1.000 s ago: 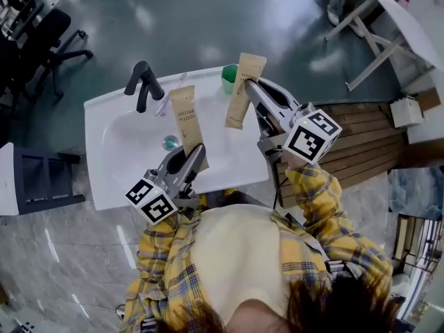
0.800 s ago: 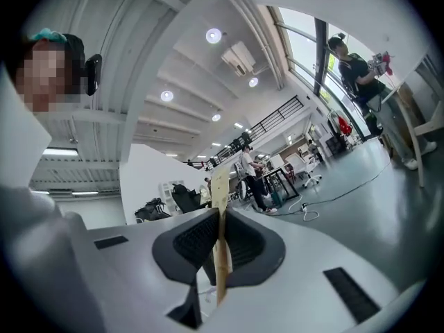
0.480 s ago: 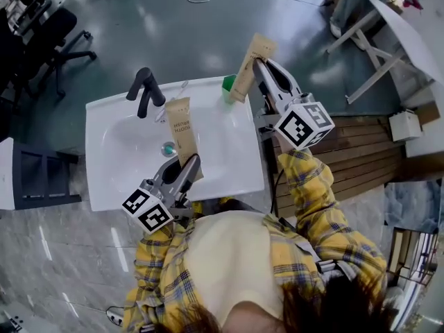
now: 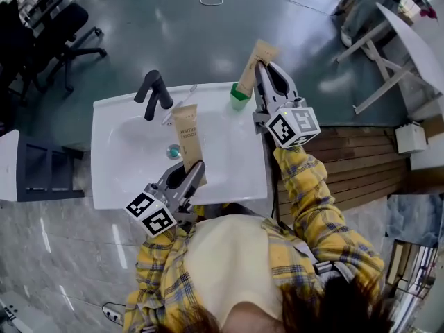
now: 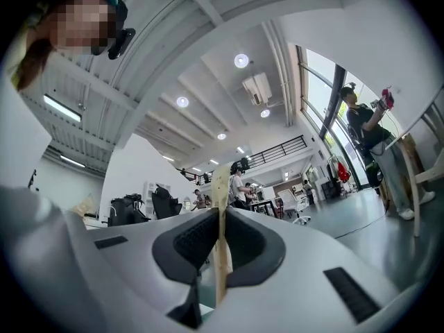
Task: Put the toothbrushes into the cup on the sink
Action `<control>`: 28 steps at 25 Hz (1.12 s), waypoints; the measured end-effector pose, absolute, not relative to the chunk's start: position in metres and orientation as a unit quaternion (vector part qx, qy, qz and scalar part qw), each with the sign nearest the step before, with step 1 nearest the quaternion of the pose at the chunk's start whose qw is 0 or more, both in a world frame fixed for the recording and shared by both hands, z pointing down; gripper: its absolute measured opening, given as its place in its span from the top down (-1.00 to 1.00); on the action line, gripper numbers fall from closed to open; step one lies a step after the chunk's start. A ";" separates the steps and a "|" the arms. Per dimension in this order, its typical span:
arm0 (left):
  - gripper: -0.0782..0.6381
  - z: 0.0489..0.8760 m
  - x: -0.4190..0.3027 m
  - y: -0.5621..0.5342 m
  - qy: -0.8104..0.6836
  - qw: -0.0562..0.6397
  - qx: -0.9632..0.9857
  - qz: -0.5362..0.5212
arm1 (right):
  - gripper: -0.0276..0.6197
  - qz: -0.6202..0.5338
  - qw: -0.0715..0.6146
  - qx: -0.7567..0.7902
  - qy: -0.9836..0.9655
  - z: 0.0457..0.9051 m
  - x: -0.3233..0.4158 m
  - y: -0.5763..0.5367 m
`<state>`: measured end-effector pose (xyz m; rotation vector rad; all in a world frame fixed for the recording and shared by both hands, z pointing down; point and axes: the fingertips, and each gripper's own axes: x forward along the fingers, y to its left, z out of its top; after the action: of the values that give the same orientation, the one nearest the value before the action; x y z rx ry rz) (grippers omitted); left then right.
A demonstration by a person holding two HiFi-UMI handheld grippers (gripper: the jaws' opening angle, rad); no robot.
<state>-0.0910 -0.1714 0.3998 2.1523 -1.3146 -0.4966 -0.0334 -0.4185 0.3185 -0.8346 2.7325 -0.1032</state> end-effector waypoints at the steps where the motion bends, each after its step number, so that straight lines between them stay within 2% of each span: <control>1: 0.70 0.400 -0.090 -0.172 -0.490 0.283 0.804 -0.185 | 0.81 -0.038 0.138 -0.291 0.946 0.325 -0.035 -0.421; 22: 0.70 0.405 -0.090 -0.175 -0.488 0.287 0.804 -0.182 | 0.81 -0.049 0.018 -0.290 0.956 0.396 -0.051 -0.422; 28: 0.70 0.404 -0.090 -0.175 -0.482 0.288 0.807 -0.182 | 0.81 -0.047 0.008 -0.297 0.954 0.395 -0.049 -0.421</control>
<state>-0.0898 -0.1749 0.4044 2.1547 -1.2879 -0.4859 -0.0494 -0.4208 0.3952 -0.9294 2.9815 -0.1484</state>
